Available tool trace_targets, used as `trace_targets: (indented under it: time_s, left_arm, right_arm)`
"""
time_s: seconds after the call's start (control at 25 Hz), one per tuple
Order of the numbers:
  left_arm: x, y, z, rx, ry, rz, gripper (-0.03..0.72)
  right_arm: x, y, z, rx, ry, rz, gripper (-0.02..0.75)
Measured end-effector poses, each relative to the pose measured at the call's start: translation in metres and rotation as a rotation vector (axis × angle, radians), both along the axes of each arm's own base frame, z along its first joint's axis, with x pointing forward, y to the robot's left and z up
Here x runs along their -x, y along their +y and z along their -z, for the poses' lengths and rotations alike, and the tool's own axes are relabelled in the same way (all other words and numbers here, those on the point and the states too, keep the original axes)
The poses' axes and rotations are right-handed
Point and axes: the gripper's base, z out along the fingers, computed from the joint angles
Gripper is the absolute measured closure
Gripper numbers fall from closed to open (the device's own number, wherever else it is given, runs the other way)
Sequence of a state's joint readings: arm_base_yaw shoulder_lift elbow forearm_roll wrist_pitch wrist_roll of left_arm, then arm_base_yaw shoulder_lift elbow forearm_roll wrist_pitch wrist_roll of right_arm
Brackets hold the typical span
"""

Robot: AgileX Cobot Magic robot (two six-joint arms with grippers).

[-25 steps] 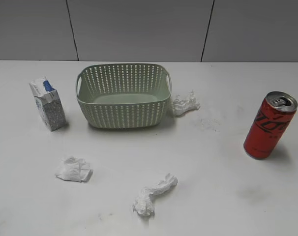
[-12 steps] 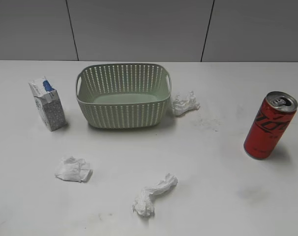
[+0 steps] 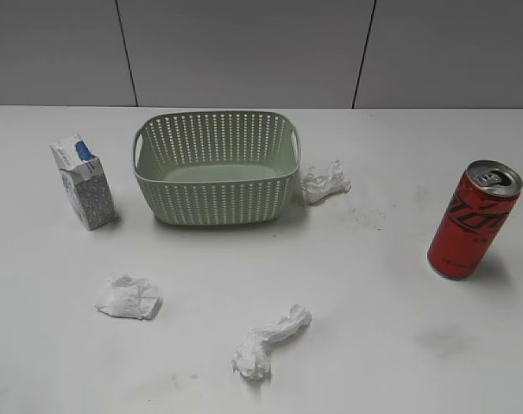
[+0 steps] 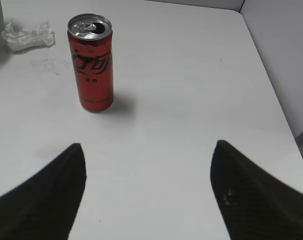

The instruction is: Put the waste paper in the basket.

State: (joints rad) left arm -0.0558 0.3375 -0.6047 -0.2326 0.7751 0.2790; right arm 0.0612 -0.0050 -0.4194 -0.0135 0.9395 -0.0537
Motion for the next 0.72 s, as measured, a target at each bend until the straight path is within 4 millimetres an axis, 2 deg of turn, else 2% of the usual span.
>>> trace_targets:
  time_s: [0.2, 0.44, 0.72]
  left_arm:
    - [-0.026, -0.011, 0.004, -0.051, 0.075, 0.133, 0.101]
    - [-0.056, -0.033, 0.024, -0.109, 0.250, 0.286, 0.101]
    - [-0.108, -0.059, 0.041, -0.201, 0.447, 0.370, 0.103]
  right_arm:
    - [0.000, 0.000, 0.000, 0.001, 0.000, 0.000, 0.149]
    - [0.000, 0.000, 0.000, 0.001, 0.000, 0.000, 0.149]
    - [0.000, 0.000, 0.000, 0.001, 0.000, 0.000, 0.149]
